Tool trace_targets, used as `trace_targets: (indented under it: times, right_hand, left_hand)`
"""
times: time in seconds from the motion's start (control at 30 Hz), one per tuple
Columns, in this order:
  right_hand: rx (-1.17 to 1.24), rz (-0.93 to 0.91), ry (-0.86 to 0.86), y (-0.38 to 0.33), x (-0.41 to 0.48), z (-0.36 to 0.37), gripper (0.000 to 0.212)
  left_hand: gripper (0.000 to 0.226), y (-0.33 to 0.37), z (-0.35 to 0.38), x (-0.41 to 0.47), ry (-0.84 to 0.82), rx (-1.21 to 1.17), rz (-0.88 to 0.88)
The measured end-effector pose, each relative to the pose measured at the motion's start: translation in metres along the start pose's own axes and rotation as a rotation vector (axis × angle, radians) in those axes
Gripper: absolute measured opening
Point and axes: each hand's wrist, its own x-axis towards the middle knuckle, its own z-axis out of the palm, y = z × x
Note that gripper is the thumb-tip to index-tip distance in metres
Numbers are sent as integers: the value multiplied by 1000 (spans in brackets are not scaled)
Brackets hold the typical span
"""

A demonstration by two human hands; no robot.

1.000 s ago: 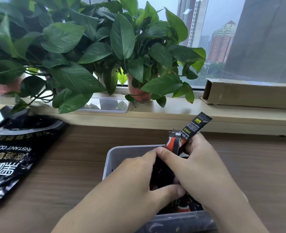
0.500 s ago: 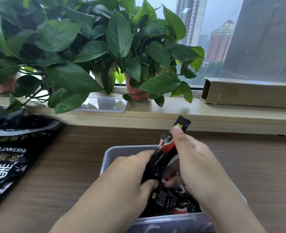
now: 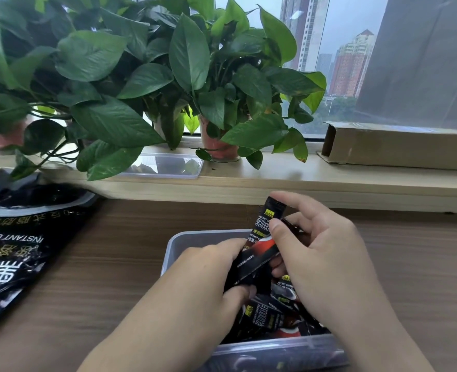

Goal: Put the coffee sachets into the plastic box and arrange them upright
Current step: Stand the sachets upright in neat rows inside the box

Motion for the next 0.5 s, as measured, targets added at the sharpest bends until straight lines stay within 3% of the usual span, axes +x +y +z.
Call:
trace_targets:
  times: [0.17,0.3,0.5]
  right_hand:
    - [-17,-2,37,3,3,-3,29]
    - [39,1,56,1,1,-1,28]
    - [89,2,35,-4,-2,4,37]
  left_hand:
    - [28,3,-1,-1,-16,-84,-5]
    - [36,4,1,-2,-11,-92,-3]
    - [17,-1,3,1,74,-98,24]
